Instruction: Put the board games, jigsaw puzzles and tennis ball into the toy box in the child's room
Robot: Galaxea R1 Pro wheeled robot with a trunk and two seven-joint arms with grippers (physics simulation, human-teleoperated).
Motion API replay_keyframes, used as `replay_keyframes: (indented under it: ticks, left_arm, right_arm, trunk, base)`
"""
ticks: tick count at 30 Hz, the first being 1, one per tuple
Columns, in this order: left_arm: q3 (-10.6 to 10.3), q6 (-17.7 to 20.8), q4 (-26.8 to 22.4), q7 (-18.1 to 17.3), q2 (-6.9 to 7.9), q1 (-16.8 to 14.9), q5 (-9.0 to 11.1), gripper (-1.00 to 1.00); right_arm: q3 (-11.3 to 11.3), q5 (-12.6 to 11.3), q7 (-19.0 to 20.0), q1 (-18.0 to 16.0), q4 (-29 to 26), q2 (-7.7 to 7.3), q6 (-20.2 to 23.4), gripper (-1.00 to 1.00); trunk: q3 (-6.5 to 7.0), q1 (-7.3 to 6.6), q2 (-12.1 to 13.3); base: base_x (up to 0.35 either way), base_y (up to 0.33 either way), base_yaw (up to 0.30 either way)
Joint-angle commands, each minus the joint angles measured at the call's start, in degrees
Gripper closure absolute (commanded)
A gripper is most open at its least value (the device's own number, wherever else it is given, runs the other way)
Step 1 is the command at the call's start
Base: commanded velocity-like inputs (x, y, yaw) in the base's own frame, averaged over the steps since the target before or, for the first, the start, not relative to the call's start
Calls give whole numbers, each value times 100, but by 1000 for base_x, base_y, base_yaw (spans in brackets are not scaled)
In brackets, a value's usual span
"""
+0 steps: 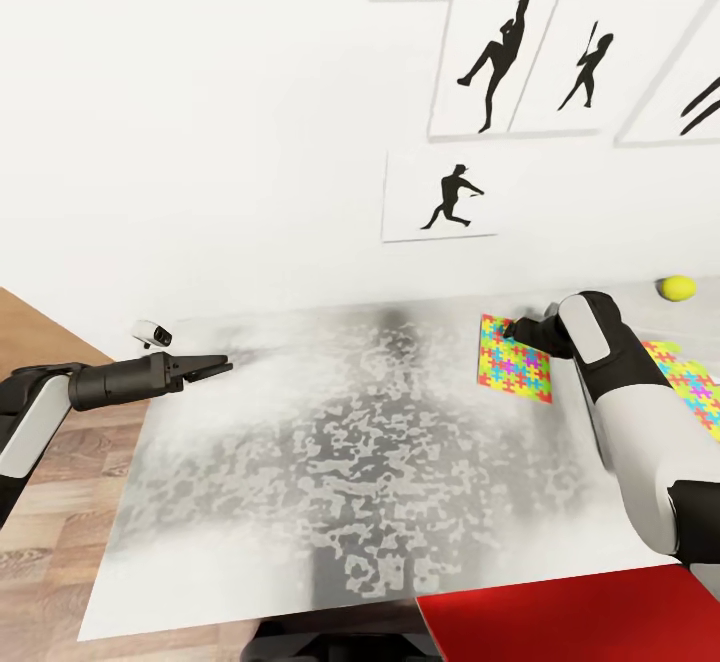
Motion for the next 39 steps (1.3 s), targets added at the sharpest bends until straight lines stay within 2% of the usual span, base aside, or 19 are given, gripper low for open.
replay_keyframes:
  ticks: [1, 39]
  left_arm:
    - [-11, 23, 4, -13, 4, -9, 8, -100]
    - [-2, 24, 4, -13, 4, -5, 13, -100]
  right_arm:
    - [-3, -154, -35, 0, 59, 2, -17, -100]
    - [-1, -164, -35, 7, 59, -2, -21, -100]
  trunk:
    - [-12, 6, -6]
    - [-18, 6, -6]
  base:
    - [0, 28, 0]
    - [0, 2, 0]
